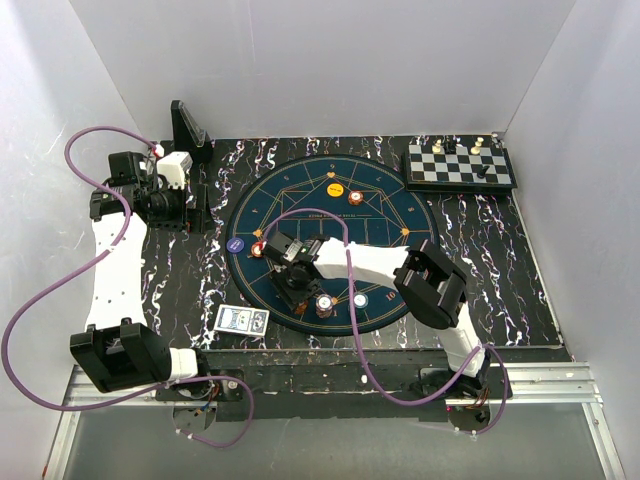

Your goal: Distribute texas hold em gaming equipment

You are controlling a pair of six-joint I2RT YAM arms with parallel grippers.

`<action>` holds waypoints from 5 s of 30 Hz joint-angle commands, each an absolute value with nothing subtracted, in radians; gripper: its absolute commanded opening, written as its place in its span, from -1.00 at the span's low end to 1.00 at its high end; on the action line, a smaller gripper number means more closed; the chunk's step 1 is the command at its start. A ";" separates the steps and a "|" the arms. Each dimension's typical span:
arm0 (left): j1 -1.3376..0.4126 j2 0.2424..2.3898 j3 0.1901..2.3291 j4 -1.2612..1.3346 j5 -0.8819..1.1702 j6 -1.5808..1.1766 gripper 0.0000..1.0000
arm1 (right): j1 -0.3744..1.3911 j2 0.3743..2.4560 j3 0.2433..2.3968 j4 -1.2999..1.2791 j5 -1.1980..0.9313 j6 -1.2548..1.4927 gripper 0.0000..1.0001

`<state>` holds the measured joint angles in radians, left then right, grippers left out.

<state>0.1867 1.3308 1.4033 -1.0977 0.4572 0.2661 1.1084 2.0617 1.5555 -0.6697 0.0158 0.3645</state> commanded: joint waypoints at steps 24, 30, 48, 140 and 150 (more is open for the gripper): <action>0.190 1.282 1.422 -1.108 0.469 0.287 0.96 | 1.046 1.907 1.686 -0.767 0.060 0.354 -0.50; 0.190 1.282 1.419 -1.106 0.472 0.290 0.96 | 0.829 1.822 1.556 -0.746 0.077 0.396 -0.56; 0.190 1.305 1.447 -1.120 0.485 0.298 0.96 | 0.575 1.795 1.224 -0.660 0.175 0.509 -0.69; 0.190 1.305 1.445 -1.100 0.492 0.273 0.96 | 1.077 1.815 1.505 -0.893 0.186 0.465 -0.34; 0.190 1.296 1.416 -1.086 0.491 0.276 0.96 | 1.039 1.847 1.721 -0.969 0.179 0.407 -0.39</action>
<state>0.1871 1.3293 1.4200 -1.1130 0.4816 0.2764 1.0637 1.8576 1.5852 -0.9329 0.1696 0.4458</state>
